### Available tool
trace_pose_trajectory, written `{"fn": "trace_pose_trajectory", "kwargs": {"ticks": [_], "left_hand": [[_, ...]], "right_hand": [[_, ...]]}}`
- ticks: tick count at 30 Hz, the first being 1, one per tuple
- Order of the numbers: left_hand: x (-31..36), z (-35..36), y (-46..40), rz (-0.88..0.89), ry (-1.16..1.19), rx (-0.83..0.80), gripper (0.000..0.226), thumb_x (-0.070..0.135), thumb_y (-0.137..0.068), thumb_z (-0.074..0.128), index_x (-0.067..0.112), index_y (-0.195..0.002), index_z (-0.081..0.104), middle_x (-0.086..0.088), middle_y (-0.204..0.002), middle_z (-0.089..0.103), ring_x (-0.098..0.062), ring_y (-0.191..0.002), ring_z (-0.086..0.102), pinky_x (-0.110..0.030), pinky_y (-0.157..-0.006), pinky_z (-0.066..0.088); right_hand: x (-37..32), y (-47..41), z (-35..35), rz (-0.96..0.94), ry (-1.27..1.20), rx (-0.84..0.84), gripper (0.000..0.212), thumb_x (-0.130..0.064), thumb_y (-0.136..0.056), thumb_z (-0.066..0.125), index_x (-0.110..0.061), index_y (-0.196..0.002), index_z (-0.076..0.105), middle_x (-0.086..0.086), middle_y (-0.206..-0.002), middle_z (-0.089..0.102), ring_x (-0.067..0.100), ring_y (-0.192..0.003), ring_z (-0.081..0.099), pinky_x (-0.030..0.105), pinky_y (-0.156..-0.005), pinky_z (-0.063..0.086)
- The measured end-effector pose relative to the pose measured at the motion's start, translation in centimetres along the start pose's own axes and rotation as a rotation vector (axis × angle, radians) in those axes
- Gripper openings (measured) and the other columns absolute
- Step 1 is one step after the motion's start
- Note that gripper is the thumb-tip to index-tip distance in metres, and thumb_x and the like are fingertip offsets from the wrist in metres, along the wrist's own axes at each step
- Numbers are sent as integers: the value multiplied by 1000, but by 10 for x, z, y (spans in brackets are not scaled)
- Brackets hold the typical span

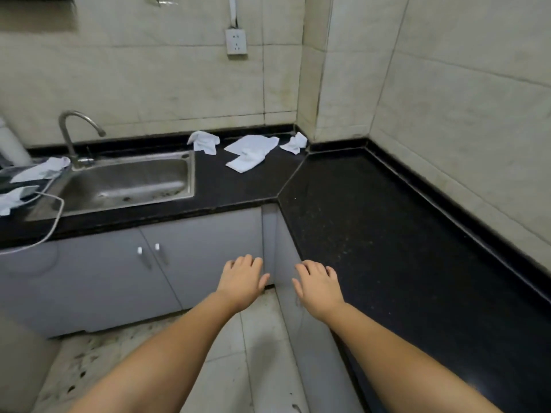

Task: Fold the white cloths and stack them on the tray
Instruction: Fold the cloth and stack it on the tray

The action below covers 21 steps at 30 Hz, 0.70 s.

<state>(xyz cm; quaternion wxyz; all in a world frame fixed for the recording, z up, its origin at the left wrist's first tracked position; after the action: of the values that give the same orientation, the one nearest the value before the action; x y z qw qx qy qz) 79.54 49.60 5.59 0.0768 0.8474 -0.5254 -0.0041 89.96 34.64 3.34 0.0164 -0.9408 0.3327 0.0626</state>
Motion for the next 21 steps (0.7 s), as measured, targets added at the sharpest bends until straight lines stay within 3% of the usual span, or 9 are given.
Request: {"fn": "trace_pose_trajectory", "kwargs": {"ticks": [10, 21], "left_hand": [[-66, -17, -149, -51, 43, -30, 43, 43, -99, 32, 17, -132, 43, -7, -130, 50, -25, -124, 43, -39, -103, 32], [-175, -54, -355, 39, -28, -29, 43, 44, -99, 33, 17, -132, 42, -5, -129, 49, -25, -123, 44, -39, -102, 34]], "right_hand": [[11, -176, 6, -32, 2, -86, 39, -36, -101, 30, -19, -135, 41, 3, -140, 41, 22, -131, 37, 44, -112, 23], [-4, -402, 6, 125, -35, -70, 40, -38, -101, 32, -21, -136, 41, 1, -142, 41, 21, -132, 37, 42, -110, 25]]}}
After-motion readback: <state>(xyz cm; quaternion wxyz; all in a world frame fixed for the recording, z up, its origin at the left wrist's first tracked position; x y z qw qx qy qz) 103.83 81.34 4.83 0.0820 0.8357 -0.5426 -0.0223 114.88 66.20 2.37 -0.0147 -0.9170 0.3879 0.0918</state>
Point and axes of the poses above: each hand's wrist, its own y-axis away from the middle knuckle, its own z-axis out of the palm, x = y × z, the point moved 1 cm from there along -y, towards the middle knuckle
